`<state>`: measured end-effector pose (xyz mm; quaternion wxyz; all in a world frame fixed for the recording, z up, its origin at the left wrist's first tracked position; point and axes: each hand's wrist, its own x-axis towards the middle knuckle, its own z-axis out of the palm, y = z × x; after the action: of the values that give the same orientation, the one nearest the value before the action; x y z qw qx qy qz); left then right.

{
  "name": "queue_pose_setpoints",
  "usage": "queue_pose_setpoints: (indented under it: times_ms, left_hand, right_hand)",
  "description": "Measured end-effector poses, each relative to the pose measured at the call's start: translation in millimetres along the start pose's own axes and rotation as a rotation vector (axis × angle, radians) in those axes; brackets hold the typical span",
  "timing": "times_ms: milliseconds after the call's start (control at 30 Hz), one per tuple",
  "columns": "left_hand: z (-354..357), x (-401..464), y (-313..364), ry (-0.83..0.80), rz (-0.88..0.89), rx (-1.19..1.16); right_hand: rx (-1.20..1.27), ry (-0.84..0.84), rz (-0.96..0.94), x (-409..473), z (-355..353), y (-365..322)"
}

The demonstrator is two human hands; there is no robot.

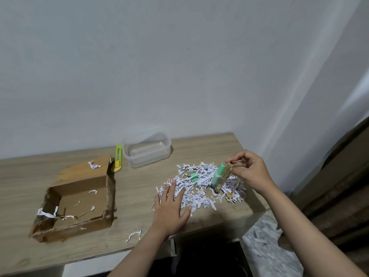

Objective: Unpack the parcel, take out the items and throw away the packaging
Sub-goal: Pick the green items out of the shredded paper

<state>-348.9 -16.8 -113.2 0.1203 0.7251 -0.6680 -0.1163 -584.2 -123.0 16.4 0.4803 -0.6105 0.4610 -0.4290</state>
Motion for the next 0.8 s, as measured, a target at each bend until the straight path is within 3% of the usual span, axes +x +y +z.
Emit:
queue_pose_setpoints:
  times_ms: [200, 467, 667, 800]
  left_hand:
    - [0.4, 1.3, 0.1, -0.006, -0.007, 0.003]
    - [-0.3, 0.6, 0.4, -0.017, -0.006, 0.015]
    - [0.3, 1.8, -2.0, -0.008, 0.009, 0.000]
    - [1.5, 2.2, -4.1, 0.009, 0.019, -0.007]
  right_hand:
    - [0.193, 0.077, 0.000, 7.3, -20.3, -3.2]
    - [0.421, 0.380, 0.150, 34.5, -21.4, 11.8]
    - [0.217, 0.534, 0.265, 58.0, -13.3, 55.0]
    - [-0.032, 0.528, 0.333, 59.2, -16.3, 81.2]
